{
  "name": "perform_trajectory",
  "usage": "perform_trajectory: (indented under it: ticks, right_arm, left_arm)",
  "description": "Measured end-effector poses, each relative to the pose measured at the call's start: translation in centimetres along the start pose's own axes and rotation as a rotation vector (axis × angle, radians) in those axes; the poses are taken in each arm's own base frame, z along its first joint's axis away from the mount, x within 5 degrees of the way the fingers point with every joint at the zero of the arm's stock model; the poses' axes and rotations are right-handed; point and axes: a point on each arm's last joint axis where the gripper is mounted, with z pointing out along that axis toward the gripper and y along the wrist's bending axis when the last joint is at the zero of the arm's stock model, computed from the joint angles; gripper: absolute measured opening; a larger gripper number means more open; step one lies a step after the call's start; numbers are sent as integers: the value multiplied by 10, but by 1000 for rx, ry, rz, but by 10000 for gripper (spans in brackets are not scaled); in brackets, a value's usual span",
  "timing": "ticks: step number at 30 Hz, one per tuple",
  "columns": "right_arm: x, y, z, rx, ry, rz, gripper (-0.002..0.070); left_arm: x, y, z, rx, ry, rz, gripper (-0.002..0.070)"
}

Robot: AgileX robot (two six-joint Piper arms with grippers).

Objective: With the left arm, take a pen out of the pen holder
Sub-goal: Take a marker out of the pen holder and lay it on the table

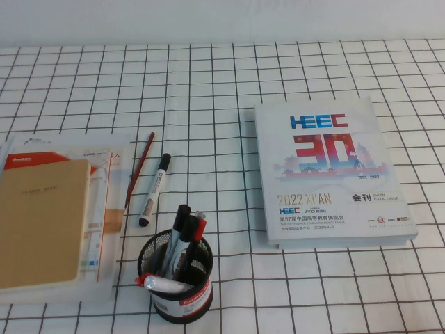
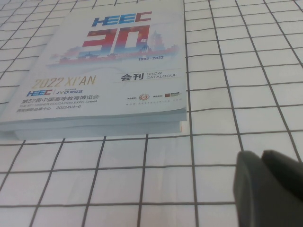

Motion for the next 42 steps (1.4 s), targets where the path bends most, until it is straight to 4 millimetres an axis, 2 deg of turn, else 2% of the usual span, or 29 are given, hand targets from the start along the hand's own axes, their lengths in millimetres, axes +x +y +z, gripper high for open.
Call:
perform_trajectory:
  ticks: [8,12,17,23,27,33,42]
  right_arm:
    - [0,0,0,0,0,0,-15]
    - [0,0,0,0,0,0,-15]
    - [0,0,0,0,0,0,-15]
    - [0,0,0,0,0,0,-15]
    - [0,0,0,0,0,0,-15]
    - [0,0,0,0,0,0,-15]
    - [0,0,0,0,0,0,-15]
  left_arm:
    - [-3,-1,0,11,-28,-27,-3]
    - [-3,-3,-1,5,5,30,-3]
    - [-31,-23,-7,17,62,154,-3]
    - [-62,-49,-2,14,272,291,-3]
    - [-71,-61,9,48,428,353,-3]
    - [-76,-73,38,129,562,415,-3]
    - [-65,-84,83,335,629,446,-3]
